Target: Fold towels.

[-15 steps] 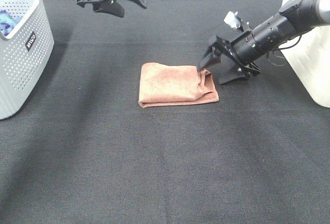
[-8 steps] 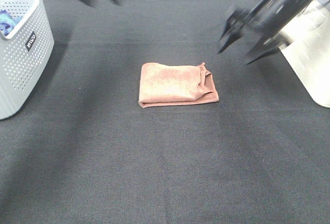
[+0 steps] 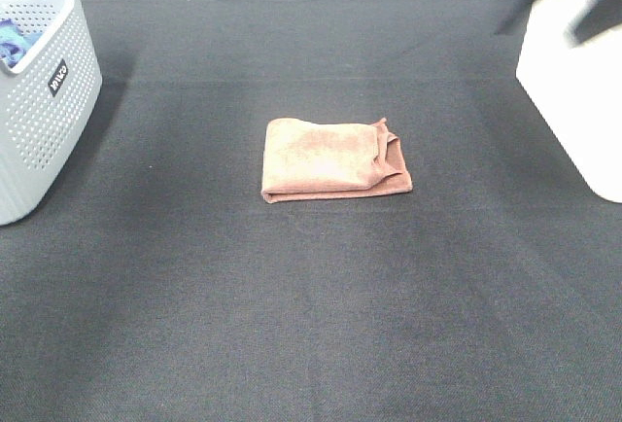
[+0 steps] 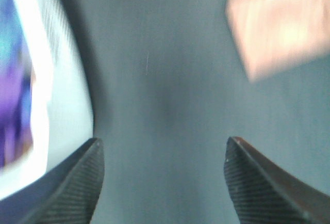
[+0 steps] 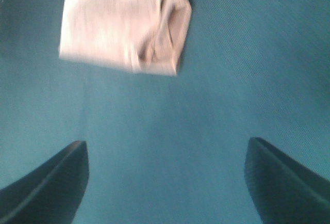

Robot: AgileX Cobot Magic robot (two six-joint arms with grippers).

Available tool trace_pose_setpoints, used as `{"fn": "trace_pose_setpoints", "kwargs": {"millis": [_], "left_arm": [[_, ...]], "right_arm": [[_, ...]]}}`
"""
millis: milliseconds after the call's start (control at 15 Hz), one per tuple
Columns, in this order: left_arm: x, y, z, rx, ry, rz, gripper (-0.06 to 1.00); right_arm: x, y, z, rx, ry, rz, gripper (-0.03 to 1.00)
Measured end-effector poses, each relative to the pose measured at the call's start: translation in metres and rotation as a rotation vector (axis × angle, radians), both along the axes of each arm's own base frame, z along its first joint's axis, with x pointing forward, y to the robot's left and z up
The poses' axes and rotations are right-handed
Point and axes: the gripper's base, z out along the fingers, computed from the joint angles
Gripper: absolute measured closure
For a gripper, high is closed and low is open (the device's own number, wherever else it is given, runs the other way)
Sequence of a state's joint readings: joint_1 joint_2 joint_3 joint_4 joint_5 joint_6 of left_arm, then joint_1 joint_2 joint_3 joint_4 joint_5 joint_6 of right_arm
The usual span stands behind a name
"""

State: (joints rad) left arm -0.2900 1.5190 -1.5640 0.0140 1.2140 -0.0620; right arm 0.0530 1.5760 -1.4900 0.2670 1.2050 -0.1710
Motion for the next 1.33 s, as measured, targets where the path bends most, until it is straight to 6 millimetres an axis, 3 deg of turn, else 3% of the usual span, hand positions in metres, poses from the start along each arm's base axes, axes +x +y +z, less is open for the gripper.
{"fn": "trace_pose_setpoints", "kwargs": {"millis": [67,133,333,400,467,733,867,933,1067,1333], "left_arm": [[-0.027,0.008,0.0,-0.007,0.004,0.014,0.3],[-0.07,0.021,-0.001,-0.014,-0.007,0.021,0.3],[-0.15,0.045,-0.015,-0.031,-0.062,0.021,0.3],[-0.172,0.051,-0.024,-0.036,-0.078,0.021,0.3],[-0.172,0.051,-0.024,-0.036,-0.078,0.021,0.3],[-0.252,0.075,-0.058,-0.084,-0.232,0.02,0.3],[-0.279,0.083,-0.082,-0.106,-0.3,0.019,0.3],[-0.285,0.085,-0.092,-0.108,-0.315,0.013,0.3],[-0.289,0.085,-0.101,-0.098,-0.351,-0.03,0.3],[-0.282,0.078,-0.105,-0.117,-0.426,-0.111,0.3]], "right_arm": [[-0.024,-0.003,0.007,-0.024,-0.016,-0.006,0.19],[-0.066,-0.007,0.016,-0.039,-0.051,-0.009,0.19],[-0.14,-0.012,0.015,-0.05,-0.112,-0.011,0.19],[-0.162,-0.015,0.01,-0.068,-0.133,-0.012,0.19],[-0.162,-0.015,0.01,-0.068,-0.133,-0.012,0.19],[-0.241,-0.024,-0.021,-0.116,-0.236,-0.022,0.19],[-0.273,-0.026,-0.047,-0.118,-0.28,-0.025,0.19],[-0.28,-0.026,-0.057,-0.118,-0.288,-0.026,0.19],[-0.287,-0.027,-0.066,-0.116,-0.331,-0.033,0.19],[-0.281,-0.027,-0.071,-0.119,-0.417,-0.036,0.19]]}}
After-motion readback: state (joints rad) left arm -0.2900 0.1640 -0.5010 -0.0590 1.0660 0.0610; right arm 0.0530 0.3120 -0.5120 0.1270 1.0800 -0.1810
